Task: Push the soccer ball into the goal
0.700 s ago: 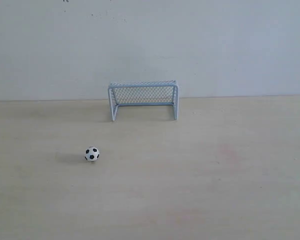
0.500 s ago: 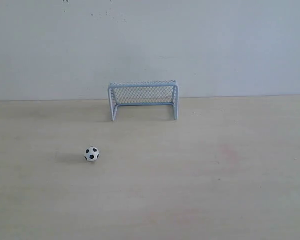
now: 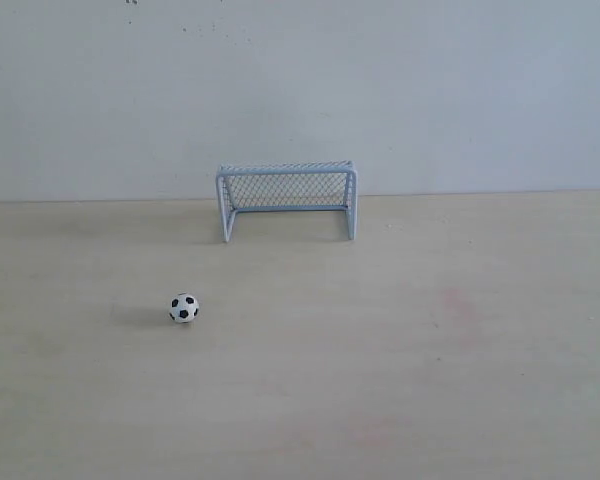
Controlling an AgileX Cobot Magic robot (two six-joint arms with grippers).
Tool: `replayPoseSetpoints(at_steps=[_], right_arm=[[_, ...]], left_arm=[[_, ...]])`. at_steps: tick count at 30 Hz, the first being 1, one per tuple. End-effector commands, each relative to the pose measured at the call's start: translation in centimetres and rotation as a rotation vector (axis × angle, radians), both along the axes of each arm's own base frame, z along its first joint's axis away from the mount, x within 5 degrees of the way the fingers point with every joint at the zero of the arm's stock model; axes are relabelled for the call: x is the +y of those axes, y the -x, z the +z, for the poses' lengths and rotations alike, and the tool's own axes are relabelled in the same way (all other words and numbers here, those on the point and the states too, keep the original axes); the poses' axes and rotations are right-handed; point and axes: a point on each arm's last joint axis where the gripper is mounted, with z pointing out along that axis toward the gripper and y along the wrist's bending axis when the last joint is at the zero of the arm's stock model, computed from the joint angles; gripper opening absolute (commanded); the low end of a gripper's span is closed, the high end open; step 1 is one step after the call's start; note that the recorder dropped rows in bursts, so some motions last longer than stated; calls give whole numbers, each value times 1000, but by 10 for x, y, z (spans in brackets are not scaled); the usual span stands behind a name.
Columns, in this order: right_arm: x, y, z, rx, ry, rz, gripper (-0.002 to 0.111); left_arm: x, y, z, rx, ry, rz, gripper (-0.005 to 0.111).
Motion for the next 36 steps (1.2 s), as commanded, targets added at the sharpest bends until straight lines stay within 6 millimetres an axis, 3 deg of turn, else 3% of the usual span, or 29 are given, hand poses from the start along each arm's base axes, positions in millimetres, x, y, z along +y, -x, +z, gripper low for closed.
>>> replayPoseSetpoints(at_steps=[1,4,8,13,14,16,17,19,22,25,30,36], right_arm=[[0,0,1,-14,3,-2,0],[0,0,1,-14,3,-2,0],[0,0,1,-14,3,-2,0],[0,0,1,-14,3,-2,0],[0,0,1,-14,3,-2,0],[0,0,1,-14,3,-2,0],[0,0,1,-14,3,-2,0],[0,0,1,-14,3,-2,0],[0,0,1,-14,3,-2,0],[0,0,1,-14,3,-2,0],[0,0,1,-14,3,-2,0],[0,0,1,-13,3,-2,0]], left_arm=[[0,15,58,-204,149,-18,4],[1,19,75,-322,164,-10,4],[3,21,83,-410,195,-2,4],[8,29,101,-571,507,-28,4],[8,31,106,-591,485,-29,4],[6,38,135,-544,326,-36,4],[4,33,160,-458,238,-48,4],[1,26,183,-375,81,-81,4],[-13,6,208,-164,-186,-240,4],[-30,-22,220,37,-421,-418,4],[-52,-81,203,318,-810,-682,4],[-65,-149,160,464,-1189,-914,4]])
